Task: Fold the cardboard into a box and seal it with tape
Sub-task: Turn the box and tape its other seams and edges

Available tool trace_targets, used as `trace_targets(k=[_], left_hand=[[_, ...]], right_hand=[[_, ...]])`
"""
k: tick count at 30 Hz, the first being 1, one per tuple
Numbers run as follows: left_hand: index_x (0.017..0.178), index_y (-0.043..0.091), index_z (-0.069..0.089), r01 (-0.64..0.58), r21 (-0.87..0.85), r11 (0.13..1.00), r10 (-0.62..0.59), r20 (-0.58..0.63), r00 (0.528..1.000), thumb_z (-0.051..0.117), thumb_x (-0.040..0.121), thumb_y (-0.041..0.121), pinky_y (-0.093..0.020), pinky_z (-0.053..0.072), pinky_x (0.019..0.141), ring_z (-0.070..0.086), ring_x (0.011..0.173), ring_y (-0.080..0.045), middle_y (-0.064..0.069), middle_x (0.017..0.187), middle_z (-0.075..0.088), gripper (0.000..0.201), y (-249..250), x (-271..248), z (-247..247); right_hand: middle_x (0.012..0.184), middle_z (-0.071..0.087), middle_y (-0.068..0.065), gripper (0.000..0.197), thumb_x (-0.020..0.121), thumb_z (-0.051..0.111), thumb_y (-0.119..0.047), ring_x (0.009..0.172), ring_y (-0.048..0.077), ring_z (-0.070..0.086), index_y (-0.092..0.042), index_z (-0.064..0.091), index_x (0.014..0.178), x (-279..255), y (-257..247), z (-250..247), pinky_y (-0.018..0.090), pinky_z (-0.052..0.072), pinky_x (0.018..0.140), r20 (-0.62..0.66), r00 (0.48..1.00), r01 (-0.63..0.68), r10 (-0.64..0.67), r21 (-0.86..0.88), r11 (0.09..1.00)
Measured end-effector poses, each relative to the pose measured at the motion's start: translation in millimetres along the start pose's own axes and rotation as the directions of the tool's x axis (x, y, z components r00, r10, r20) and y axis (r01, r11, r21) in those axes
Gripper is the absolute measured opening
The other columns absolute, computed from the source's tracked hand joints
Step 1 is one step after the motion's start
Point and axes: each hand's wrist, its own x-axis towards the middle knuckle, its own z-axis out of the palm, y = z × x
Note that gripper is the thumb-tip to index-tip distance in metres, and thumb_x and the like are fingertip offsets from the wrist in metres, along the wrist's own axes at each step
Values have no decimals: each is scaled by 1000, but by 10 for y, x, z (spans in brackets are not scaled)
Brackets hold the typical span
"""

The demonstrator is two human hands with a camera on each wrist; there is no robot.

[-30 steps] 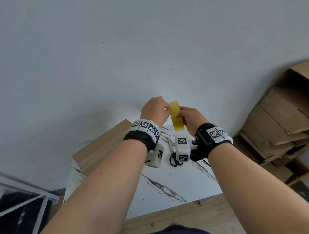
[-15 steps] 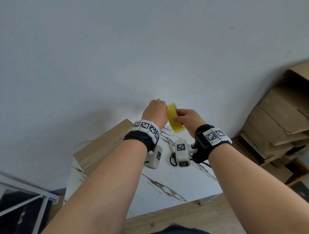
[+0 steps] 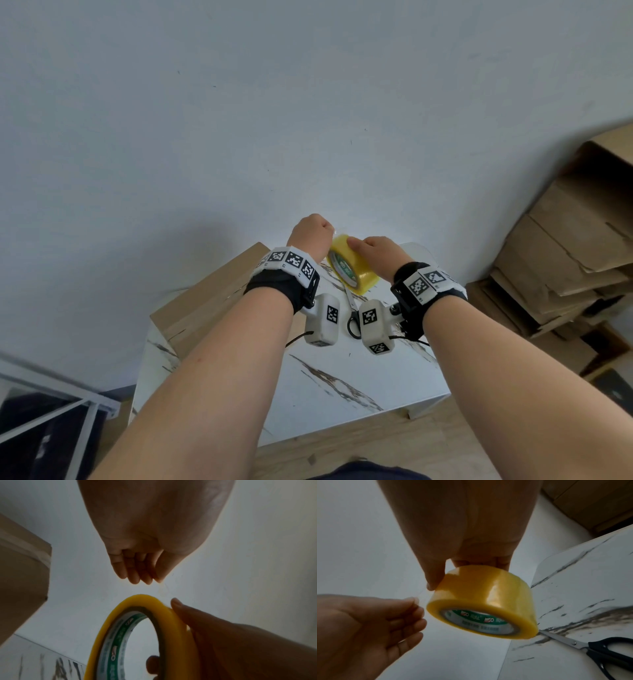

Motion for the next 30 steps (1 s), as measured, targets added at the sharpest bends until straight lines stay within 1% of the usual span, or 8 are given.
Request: trace_targets(k=[4, 7, 10, 13, 17, 23, 28, 30], left_hand=[[81, 9, 48, 32, -35, 999, -30, 56, 998, 45, 91, 11, -31, 34, 71, 42, 77, -23, -12, 84, 48, 10, 0, -9, -80], [81, 11, 46, 24, -39, 999, -21, 68, 997, 48, 91, 15, -30, 31, 70, 38, 76, -21, -10, 83, 44, 11, 2, -12, -100], [83, 10, 50, 36, -26, 999, -34, 71, 997, 48, 94, 28, -31, 34, 72, 44, 77, -22, -9, 85, 49, 22, -33, 7, -101], [78, 12, 48, 22, 2, 1000, -22, 78, 997, 48, 94, 45, -31, 33, 68, 43, 73, -20, -7, 79, 46, 36, -65, 6, -88], [84, 9, 59, -33, 92, 995, 28, 56, 998, 55, 94, 26, -28, 39, 73, 51, 80, -22, -4, 86, 55, 19, -97, -20, -99], [73, 12, 50, 6, 127, 992, -4, -20, 1000, 53, 94, 22, -28, 40, 70, 53, 77, -24, -5, 83, 57, 24, -168, 15, -78], [83, 10, 56, -16, 43, 999, 19, -90, 996, 52, 95, 23, -26, 37, 69, 51, 77, -21, -5, 83, 56, 19, -199, -4, -85], [91, 8, 62, 2, 24, 1000, 1, -129, 992, 52, 96, 25, -26, 39, 72, 52, 80, -19, -4, 87, 58, 19, -219, -4, -89]], right_hand=[[93, 63, 10, 48, 96, 42, -53, 86, 26, 55, -9, 62, 92, -5, -1, 37, 38, 45, 84, 10, 999, -51, 51, 111, 992], [119, 64, 13, 43, 93, 56, -43, 105, 29, 58, -7, 64, 115, -25, -18, 12, 46, 43, 104, 51, 993, -120, 110, 286, 951], [124, 60, 16, 28, 87, 65, -28, 116, 36, 56, -11, 62, 108, -57, -53, -20, 49, 41, 106, 83, 986, -166, 147, 334, 928], [120, 58, 16, 23, 85, 64, -23, 113, 36, 55, -11, 59, 105, -64, -74, -29, 46, 42, 102, 81, 978, -208, 191, 331, 920], [108, 64, 10, 24, 75, 69, -29, 98, 29, 56, -17, 68, 96, -99, -51, 3, 40, 44, 91, 71, 990, -141, 125, 307, 941], [86, 62, 1, 30, 87, 66, -35, 79, 15, 55, -8, 70, 99, -137, -3, 86, 24, 41, 66, 78, 997, -19, 5, 179, 984], [69, 54, 1, 42, 87, 57, -53, 59, 14, 49, -12, 61, 80, -141, 24, 116, 25, 36, 55, 15, 996, -87, 87, -8, 996], [62, 60, 1, 47, 84, 57, -59, 55, 15, 54, -12, 61, 77, -154, 38, 118, 24, 40, 54, 9, 993, -119, 118, 31, 992]])
